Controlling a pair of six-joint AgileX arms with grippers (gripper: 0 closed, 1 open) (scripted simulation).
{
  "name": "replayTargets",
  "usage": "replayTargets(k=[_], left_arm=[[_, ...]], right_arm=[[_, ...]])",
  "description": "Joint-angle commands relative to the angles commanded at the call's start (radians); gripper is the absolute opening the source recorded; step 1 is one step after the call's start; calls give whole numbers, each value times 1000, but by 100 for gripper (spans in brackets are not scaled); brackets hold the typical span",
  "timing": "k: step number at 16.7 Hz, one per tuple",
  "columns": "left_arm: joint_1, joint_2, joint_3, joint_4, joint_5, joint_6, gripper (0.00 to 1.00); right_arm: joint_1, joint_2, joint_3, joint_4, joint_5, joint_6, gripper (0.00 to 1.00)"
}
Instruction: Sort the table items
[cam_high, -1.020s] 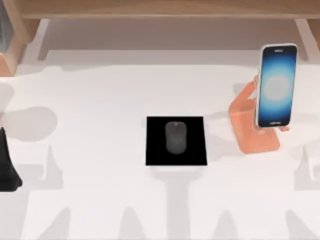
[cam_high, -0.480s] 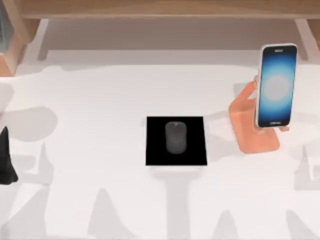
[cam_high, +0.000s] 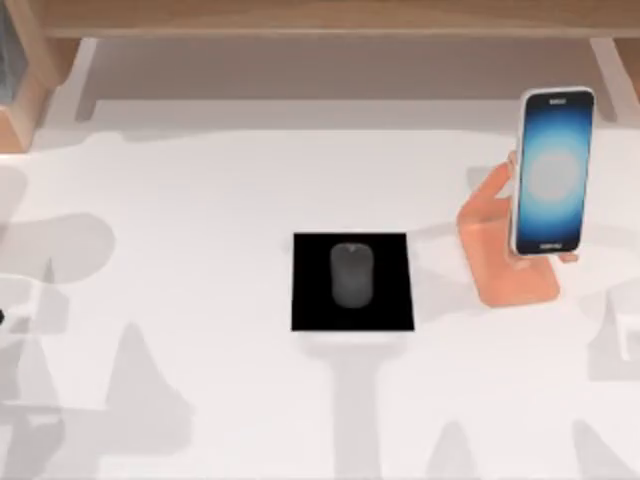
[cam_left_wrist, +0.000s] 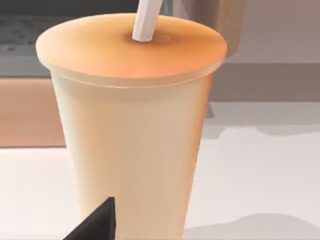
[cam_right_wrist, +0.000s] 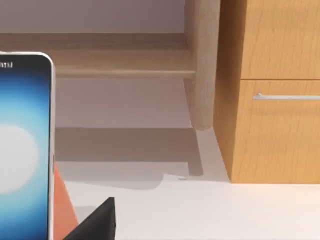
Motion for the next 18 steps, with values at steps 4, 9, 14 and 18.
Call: replayTargets(k=[4,9,14,18], left_arm=[[12,241,127,128,-20,-8,100],[-6,387,242,199,-49,-16,100],[-4,390,244,201,-49,-16,100],[-29,423,298,184,-71,-19,100]], right_arm=[[0,0,0,0,0,0,100],[0,0,0,0,0,0,100],[0,0,0,0,0,0,100],[0,0,0,0,0,0,100]])
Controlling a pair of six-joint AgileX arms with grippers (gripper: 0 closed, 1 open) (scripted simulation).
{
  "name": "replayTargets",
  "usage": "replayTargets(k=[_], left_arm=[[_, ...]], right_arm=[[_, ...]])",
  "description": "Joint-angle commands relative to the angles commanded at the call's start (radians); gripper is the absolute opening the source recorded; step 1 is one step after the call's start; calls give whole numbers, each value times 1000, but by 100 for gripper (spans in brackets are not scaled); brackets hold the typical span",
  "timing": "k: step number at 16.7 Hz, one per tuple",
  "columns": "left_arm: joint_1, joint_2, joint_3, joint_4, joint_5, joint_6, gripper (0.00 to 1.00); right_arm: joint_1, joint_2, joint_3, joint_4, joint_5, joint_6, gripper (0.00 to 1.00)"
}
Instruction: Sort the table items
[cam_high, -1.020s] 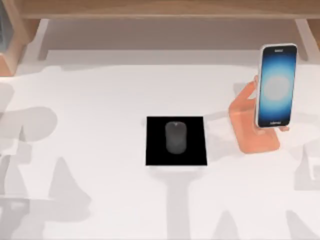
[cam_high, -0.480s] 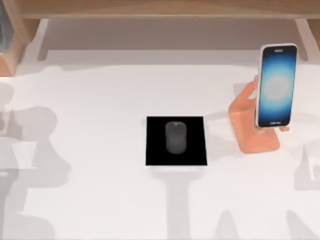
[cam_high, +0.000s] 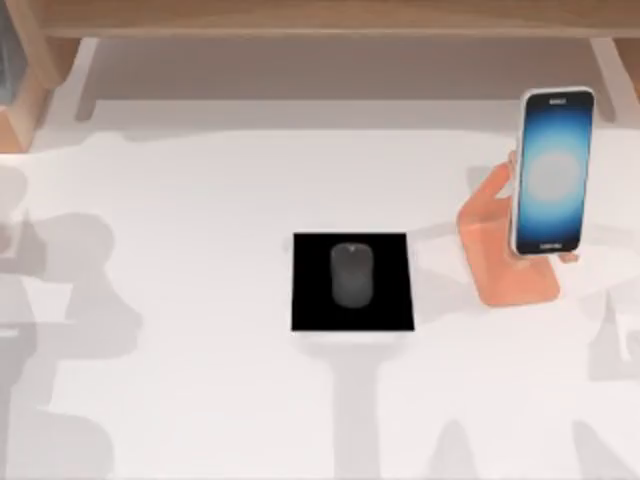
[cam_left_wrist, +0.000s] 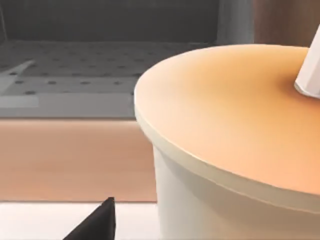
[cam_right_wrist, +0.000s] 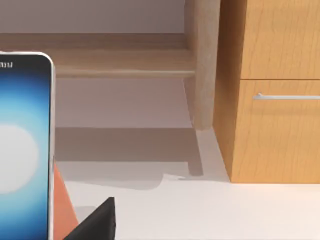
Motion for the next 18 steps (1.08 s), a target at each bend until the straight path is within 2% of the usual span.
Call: replayTargets(k=[7,18], left_arm=[[-28,35,60,-23,-27,-4,100],[-28,35,60,-23,-27,-4,17]], right_arm=[[0,0,0,0,0,0,100],[0,0,0,0,0,0,100]])
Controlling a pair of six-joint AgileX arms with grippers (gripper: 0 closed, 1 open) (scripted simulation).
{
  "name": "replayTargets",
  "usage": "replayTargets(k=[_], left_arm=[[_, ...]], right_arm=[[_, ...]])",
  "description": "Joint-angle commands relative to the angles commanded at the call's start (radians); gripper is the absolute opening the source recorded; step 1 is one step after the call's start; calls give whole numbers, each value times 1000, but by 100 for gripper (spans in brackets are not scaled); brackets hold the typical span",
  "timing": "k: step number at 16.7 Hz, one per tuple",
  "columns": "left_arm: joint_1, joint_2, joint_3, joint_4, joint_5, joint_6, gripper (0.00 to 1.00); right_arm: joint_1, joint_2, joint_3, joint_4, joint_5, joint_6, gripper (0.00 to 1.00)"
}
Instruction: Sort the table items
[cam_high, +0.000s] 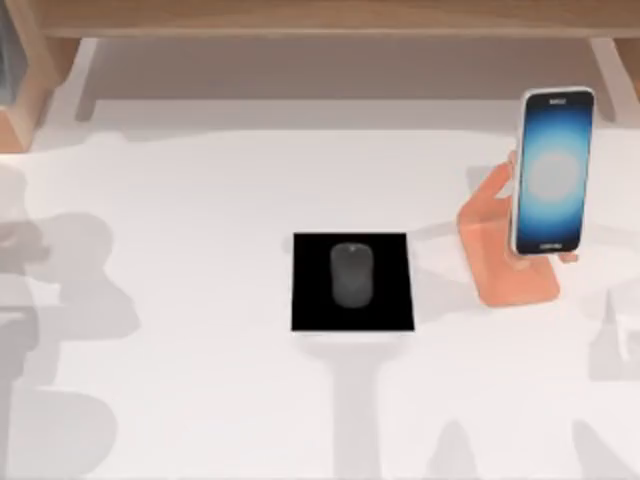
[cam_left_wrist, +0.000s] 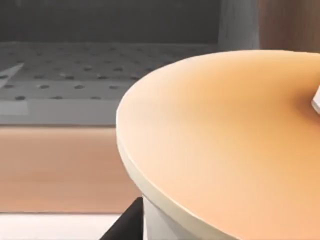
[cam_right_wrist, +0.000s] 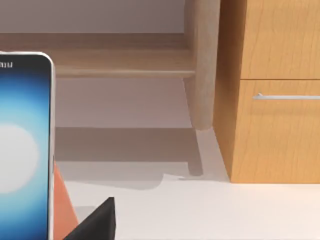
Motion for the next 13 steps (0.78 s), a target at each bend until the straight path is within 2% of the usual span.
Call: replayTargets(k=[2,3,13], left_arm=[[0,0,0,0,0,0,2],[0,0,0,0,0,0,0],[1,-16,-1,-16,-1,2,0]], right_arm=[[0,0,0,0,0,0,100],[0,0,0,0,0,0,100],[0,0,0,0,0,0,100]])
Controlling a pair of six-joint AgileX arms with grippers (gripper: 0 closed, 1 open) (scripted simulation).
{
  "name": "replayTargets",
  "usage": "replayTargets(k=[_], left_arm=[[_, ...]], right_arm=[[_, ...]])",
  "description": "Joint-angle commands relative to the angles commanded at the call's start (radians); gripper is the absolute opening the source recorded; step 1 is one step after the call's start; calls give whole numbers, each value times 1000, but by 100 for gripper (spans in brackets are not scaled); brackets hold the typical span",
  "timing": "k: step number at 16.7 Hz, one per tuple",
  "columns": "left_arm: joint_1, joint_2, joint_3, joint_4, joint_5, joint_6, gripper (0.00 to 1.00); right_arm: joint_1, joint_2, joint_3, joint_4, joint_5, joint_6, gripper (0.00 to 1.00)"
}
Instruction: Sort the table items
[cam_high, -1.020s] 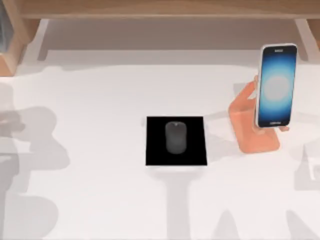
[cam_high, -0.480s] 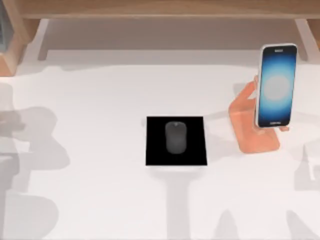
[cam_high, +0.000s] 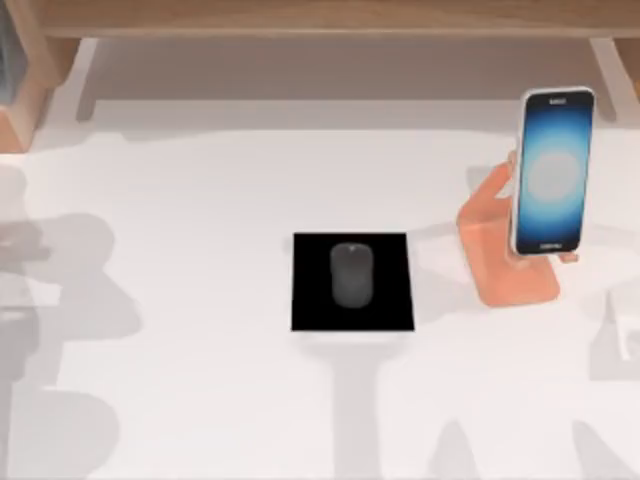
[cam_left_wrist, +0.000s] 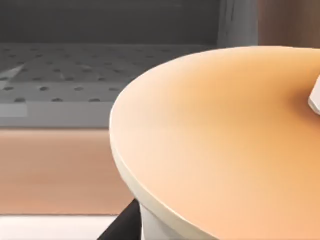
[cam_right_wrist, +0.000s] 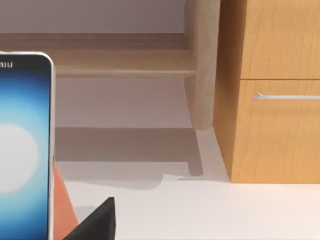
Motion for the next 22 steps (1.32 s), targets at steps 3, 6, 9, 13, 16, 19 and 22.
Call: replayTargets(k=[3,6,9,13,16,19,22], left_arm=[[0,-40,1,-41,0,0,0],[0,-37,0,-39,-1,2,0],[-29,-54,27,-33,-3,-6,0],[-208,-61,154,-75,-27,-45,0],[-442,-33,290,-144,-66,-88,0],[-682,8,448,-238,-132,-129,0],[-855,51,634,-366,-235,-159,0]], right_arm=[[0,0,0,0,0,0,100],[0,0,0,0,0,0,100],[0,0,0,0,0,0,100],[0,0,0,0,0,0,100],[0,0,0,0,0,0,100],[0,0,0,0,0,0,100],[0,0,0,0,0,0,100]])
